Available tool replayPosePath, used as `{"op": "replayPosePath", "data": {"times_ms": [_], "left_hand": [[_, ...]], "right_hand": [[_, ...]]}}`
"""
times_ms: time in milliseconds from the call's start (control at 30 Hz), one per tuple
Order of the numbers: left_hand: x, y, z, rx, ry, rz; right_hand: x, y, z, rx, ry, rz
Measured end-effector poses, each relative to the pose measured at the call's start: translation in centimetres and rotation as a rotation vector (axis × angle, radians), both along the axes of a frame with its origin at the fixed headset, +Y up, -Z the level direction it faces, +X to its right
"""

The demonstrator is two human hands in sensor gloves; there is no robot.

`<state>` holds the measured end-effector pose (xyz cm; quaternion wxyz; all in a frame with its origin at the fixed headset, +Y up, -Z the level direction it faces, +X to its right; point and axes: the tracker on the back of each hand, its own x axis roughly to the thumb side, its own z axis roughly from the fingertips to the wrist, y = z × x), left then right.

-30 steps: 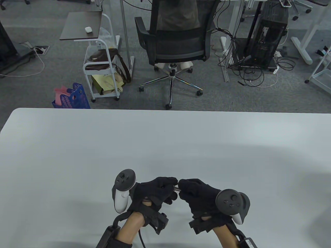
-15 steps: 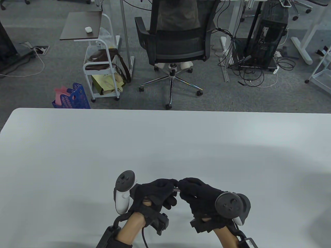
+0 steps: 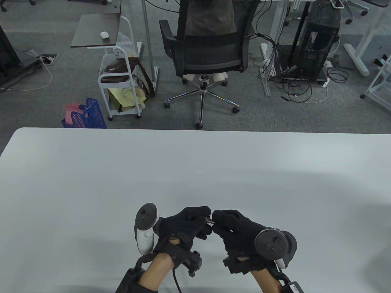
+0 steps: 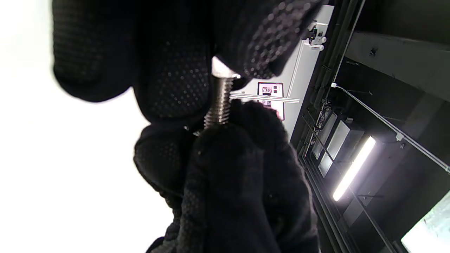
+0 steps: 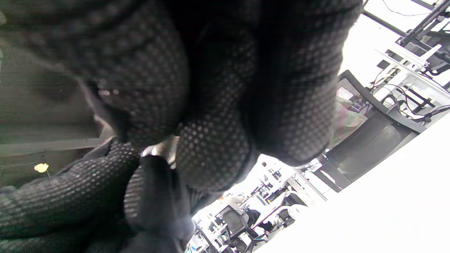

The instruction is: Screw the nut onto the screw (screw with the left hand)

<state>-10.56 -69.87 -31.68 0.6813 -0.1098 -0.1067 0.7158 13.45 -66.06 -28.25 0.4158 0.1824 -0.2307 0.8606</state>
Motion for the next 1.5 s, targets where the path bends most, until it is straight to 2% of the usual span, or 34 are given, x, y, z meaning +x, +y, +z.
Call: {"op": "replayPosePath", "data": {"times_ms": [100, 167, 200, 333, 467, 567, 633, 733, 900, 967, 1033, 1133, 1233, 1367, 1500], "left_hand": [[0.0, -0.1, 0.1, -0.037, -0.013, -0.034], [-0.2, 0.1, 0.1, -0.037, 0.021, -0.122], [-0.2, 0.1, 0.1, -0.019, -0.004, -0.127], [-0.1, 0.4, 0.1, -0.017, -0.043, -0.094], [-0.1, 0.4, 0.0, -0.013, -0.008, -0.083], [-0.2, 0.4, 0.2, -0.015, -0.012, -0.094], [-0.3, 0.2, 0.2, -0.063, -0.004, -0.102], [-0.3, 0.6, 0.3, -0.023, -0.004, -0.169], [0.0, 0.5, 0.3, -0.017, -0.062, -0.120], [-0.1, 0.5, 0.2, -0.005, 0.002, -0.131], [0.0, 0.7, 0.2, 0.016, -0.014, -0.135], [-0.1, 0.3, 0.3, -0.048, -0.023, -0.124], [-0.2, 0.6, 0.2, -0.024, -0.007, -0.181], [0.0, 0.6, 0.2, -0.015, -0.070, -0.136], [-0.2, 0.6, 0.1, -0.006, -0.003, -0.137]], "right_hand": [[0.2, -0.1, -0.2, -0.019, 0.008, -0.036], [0.4, -0.2, -0.2, -0.031, 0.018, -0.029], [0.4, -0.3, -0.3, -0.038, 0.023, -0.035], [0.5, -0.4, -0.5, -0.067, 0.024, -0.058], [0.6, -0.9, -0.8, -0.128, 0.063, -0.111], [0.5, -0.9, -0.8, -0.121, 0.057, -0.091], [0.6, -0.9, -0.9, -0.132, 0.064, -0.115], [0.6, -1.0, -0.9, -0.134, 0.059, -0.094], [0.6, -1.0, -0.9, -0.142, 0.054, -0.104], [0.5, -1.1, -1.0, -0.154, 0.068, -0.119], [0.4, -1.1, -0.9, -0.147, 0.059, -0.106], [0.6, -1.2, -1.0, -0.165, 0.061, -0.147], [0.6, -1.2, -1.0, -0.165, 0.062, -0.132], [0.6, -1.2, -1.1, -0.170, 0.057, -0.142], [0.5, -1.3, -1.1, -0.181, 0.071, -0.163]]}}
